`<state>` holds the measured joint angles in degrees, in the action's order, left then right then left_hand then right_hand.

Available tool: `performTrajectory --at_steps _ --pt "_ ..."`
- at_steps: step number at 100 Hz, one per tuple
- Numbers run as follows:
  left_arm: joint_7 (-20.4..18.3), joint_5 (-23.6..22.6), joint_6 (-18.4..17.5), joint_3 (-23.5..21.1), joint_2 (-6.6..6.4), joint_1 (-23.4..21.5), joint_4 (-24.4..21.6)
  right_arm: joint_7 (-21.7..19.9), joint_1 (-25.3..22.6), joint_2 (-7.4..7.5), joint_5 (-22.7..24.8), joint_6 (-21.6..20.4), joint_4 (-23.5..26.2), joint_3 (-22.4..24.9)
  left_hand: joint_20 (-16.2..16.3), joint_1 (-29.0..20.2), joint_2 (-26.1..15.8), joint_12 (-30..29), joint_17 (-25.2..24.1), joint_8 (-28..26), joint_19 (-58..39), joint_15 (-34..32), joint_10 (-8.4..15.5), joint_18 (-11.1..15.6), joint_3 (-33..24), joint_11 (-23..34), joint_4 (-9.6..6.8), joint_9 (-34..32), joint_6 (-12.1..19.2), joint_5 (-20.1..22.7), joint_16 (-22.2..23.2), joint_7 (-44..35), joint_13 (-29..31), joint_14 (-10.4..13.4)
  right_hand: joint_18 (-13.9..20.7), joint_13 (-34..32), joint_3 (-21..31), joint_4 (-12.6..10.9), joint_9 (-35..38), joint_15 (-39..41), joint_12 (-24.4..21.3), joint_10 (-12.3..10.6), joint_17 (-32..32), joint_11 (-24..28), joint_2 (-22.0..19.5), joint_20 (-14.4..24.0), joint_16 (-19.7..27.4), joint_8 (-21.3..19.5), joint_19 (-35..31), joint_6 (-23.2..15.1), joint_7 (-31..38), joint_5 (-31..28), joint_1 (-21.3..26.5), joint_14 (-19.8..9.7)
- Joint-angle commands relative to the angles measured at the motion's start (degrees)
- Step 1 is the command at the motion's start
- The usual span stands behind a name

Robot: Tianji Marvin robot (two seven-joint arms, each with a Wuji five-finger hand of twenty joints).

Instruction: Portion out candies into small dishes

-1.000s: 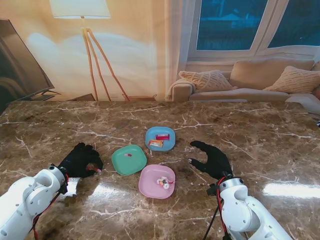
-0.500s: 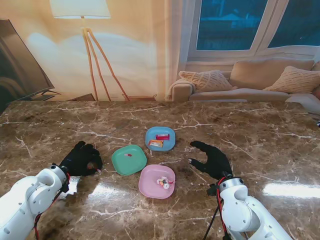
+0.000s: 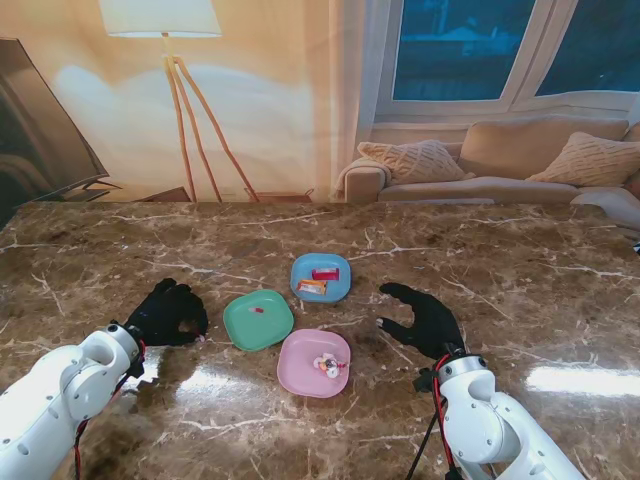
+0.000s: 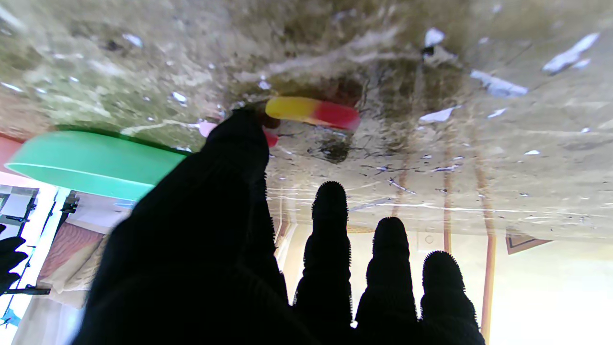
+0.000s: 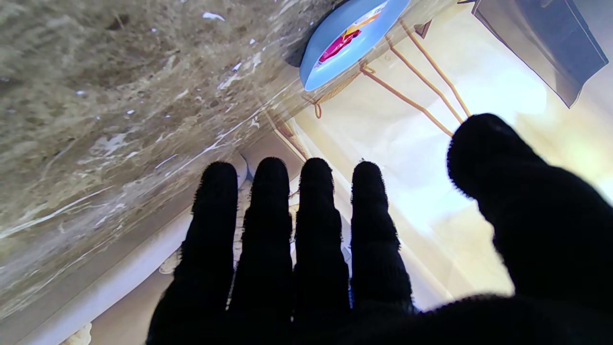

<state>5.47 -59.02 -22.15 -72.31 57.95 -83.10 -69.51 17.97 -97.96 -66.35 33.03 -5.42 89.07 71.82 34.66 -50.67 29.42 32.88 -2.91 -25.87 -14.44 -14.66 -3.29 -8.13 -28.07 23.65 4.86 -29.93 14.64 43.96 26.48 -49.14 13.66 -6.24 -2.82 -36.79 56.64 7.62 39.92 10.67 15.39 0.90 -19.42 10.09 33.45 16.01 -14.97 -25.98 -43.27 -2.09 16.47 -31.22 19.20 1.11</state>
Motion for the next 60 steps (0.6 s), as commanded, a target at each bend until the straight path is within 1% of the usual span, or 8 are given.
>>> performTrajectory --at_steps 1,9,18,36,42,47,51,60 --pt "-0.4 -0.3 0.3 0.4 0.22 -0.5 1.0 -0.9 -0.4 -0.08 -0.3 0.3 -0.3 0.0 -1.8 -5.1 0.5 0.3 -1.1 2.0 -1.3 -0.7 1.3 0.3 0.2 0.5 -1.67 -0.7 -1.1 0.8 0.0 -0.1 0.1 0.8 0.3 -1.6 1.4 -2.2 1.0 0.3 0.7 -0.8 -0.2 0.1 -0.6 1.5 -1.1 -0.1 -1.1 -1.7 -0.1 -0.8 -1.5 -0.4" --pt "-1.0 -0.4 0.5 0.2 0.18 -0.6 0.6 -1.0 -0.4 -0.08 -0.4 0.3 -0.3 0.0 -2.0 -5.2 0.5 0.3 -1.2 2.0 -1.2 -0.7 1.2 0.7 0.0 0.4 -1.78 -0.5 -1.6 0.6 0.0 0.4 -0.1 0.7 0.3 -1.7 1.4 -2.2 1.2 0.4 0.8 -0.9 -0.3 0.1 -0.6 1.5 -1.2 -0.1 -1.2 -1.7 -0.1 -0.8 -1.4 -0.3" --pt "-1.7 -0.3 0.7 0.0 0.16 -0.8 0.3 -1.0 -0.4 -0.08 -0.4 0.3 -0.4 0.1 -2.1 -4.9 0.4 0.4 -1.1 -0.3 -1.5 -0.7 1.0 0.9 0.0 0.6 -1.6 -0.5 0.1 2.4 0.0 -2.3 -0.2 0.7 0.3 -1.9 1.6 -2.2 1.4 0.4 0.9 -0.9 -0.4 0.2 -0.6 1.6 -1.2 -0.1 -1.2 -1.7 -0.1 -0.8 -1.3 -0.3" --pt "-2.6 -0.5 0.9 -0.3 0.08 -1.3 -0.5 -1.2 -0.4 -0.06 -0.6 0.3 -0.4 0.1 -2.4 -4.4 -0.7 0.4 -1.4 -2.5 -1.1 -0.6 1.1 0.9 0.4 0.6 -1.34 -0.4 1.7 1.5 0.1 -4.1 -0.5 0.8 0.3 -2.0 1.7 -2.2 1.6 0.5 1.1 -0.9 -0.4 0.2 -0.7 1.6 -1.3 -0.1 -1.3 -1.7 -0.1 -0.8 -1.4 -0.3" --pt "-2.5 -0.8 0.9 -0.3 0.05 -1.4 -0.6 -1.2 -0.4 -0.06 -0.6 0.2 -0.4 0.1 -2.3 -4.3 -0.6 0.3 -1.4 -1.7 -1.1 -0.7 1.2 0.9 0.8 0.3 -1.44 -0.6 1.3 2.0 0.1 -3.1 -0.3 0.8 0.2 -2.0 1.7 -2.1 1.7 0.5 1.1 -0.8 -0.5 0.3 -0.7 1.7 -1.3 -0.1 -1.3 -1.8 -0.1 -0.8 -1.4 -0.3" --pt "-2.4 -0.9 1.0 -0.4 0.05 -1.4 -0.6 -1.2 -0.4 -0.06 -0.6 0.2 -0.4 0.1 -2.3 -4.5 -0.9 -0.1 -1.4 1.1 -0.8 -0.5 1.2 1.1 1.3 0.1 -1.47 -1.3 -0.3 2.7 0.0 -0.7 -0.2 0.8 0.2 -2.0 1.7 -2.2 1.8 0.5 1.2 -0.9 -0.5 0.3 -0.7 1.7 -1.4 -0.1 -1.3 -1.8 -0.1 -0.8 -1.4 -0.2" --pt "-2.5 -0.7 1.0 -0.3 0.07 -1.4 -0.5 -1.2 -0.4 -0.06 -0.6 0.2 -0.4 0.1 -2.2 -4.6 -1.0 -0.2 -1.4 2.2 -0.6 -0.5 1.1 1.2 1.5 0.1 -1.47 -1.4 -0.8 2.9 0.0 0.3 -0.2 0.9 0.2 -2.1 1.7 -2.1 1.9 0.5 1.2 -0.9 -0.5 0.3 -0.7 1.7 -1.4 -0.1 -1.4 -1.7 -0.1 -0.8 -1.4 -0.2" --pt "-2.3 -0.7 0.9 -0.3 0.07 -1.3 -0.3 -1.3 -0.3 -0.05 -0.7 0.1 -0.5 0.1 -2.1 -4.5 -1.2 -0.2 -1.4 1.4 -0.5 -0.5 1.3 1.1 1.9 0.3 -1.41 -0.9 0.2 3.5 0.0 -1.0 -0.2 1.0 0.2 -2.2 1.8 -2.2 2.1 0.5 1.3 -1.0 -0.6 0.4 -0.7 1.7 -1.4 -0.1 -1.4 -1.7 -0.1 -0.8 -1.3 -0.2"
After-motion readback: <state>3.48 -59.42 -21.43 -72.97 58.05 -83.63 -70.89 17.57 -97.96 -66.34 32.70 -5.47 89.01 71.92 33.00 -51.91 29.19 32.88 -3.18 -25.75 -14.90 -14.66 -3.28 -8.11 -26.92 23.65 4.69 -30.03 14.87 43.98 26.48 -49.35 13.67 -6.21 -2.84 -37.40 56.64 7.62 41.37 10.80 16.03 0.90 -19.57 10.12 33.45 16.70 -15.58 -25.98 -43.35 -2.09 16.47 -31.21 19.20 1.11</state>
